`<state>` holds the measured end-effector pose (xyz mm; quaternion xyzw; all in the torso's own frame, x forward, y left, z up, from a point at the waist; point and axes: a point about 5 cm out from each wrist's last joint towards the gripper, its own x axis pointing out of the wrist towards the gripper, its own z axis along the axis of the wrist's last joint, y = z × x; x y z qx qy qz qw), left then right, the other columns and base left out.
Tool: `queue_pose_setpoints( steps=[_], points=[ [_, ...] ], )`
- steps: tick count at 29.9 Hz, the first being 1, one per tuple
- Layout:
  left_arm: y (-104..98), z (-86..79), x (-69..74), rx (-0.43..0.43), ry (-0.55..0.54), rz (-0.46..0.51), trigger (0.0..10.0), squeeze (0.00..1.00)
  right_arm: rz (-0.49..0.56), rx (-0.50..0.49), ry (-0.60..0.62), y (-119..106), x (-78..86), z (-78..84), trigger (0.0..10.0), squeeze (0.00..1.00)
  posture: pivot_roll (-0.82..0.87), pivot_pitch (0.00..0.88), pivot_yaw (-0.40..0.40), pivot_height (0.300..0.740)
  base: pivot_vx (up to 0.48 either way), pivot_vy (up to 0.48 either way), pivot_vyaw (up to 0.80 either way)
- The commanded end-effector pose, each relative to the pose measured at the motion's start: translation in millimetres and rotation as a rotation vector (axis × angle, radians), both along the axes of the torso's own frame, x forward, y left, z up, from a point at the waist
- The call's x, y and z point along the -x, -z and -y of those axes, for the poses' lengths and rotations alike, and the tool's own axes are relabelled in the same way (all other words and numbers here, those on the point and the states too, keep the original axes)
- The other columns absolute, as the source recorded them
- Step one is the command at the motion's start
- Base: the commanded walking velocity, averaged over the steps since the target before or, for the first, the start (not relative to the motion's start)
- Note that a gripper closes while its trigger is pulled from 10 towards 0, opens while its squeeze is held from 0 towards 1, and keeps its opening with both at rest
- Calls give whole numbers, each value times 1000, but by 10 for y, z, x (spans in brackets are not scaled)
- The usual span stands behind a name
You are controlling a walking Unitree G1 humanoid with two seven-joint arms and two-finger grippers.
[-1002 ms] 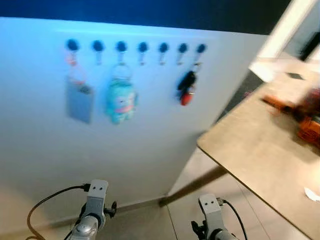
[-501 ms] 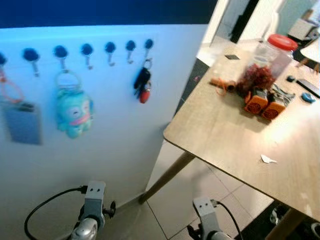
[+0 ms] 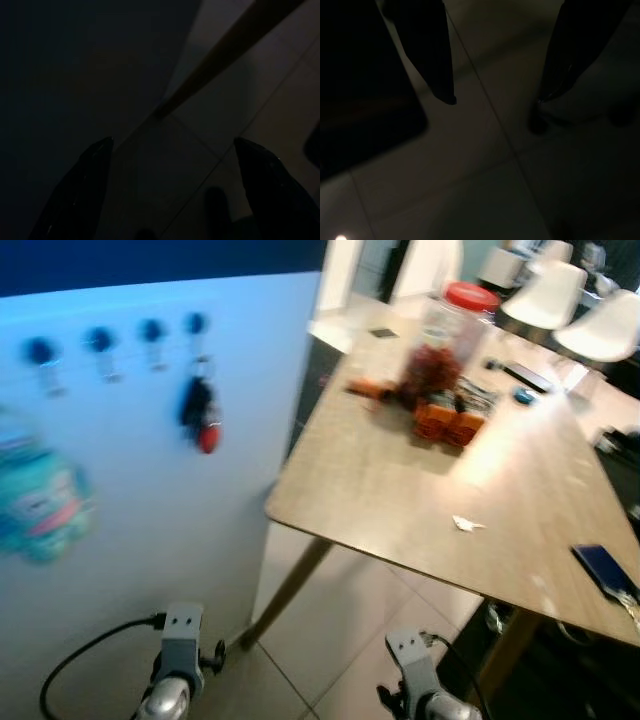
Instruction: Hang keys on a hook
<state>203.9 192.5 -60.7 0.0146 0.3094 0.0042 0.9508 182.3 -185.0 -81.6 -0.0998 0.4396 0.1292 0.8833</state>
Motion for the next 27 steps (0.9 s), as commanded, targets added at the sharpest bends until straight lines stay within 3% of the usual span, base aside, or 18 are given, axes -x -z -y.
queue_pose_setpoints(
  steps=[1,5,18,27],
  points=[
    [31,36,40,13,0,-16,10000,0,-22,-1,-2,22,40,3,10000,0,99,22,-139,740,0,0,-800],
    [25,41,32,8,9,-10,10000,0,-21,3,-11,8,25,41,10000,0,112,19,-155,740,0,0,-800],
    [10,54,10,0,47,-2,10000,0,-31,-43,19,44,71,-82,10000,0,97,25,-127,740,0,0,-787],
    [-32,-26,-48,-15,19,12,10000,0,-36,-72,13,84,153,-190,10000,0,114,14,-100,740,0,0,0]
  ],
)
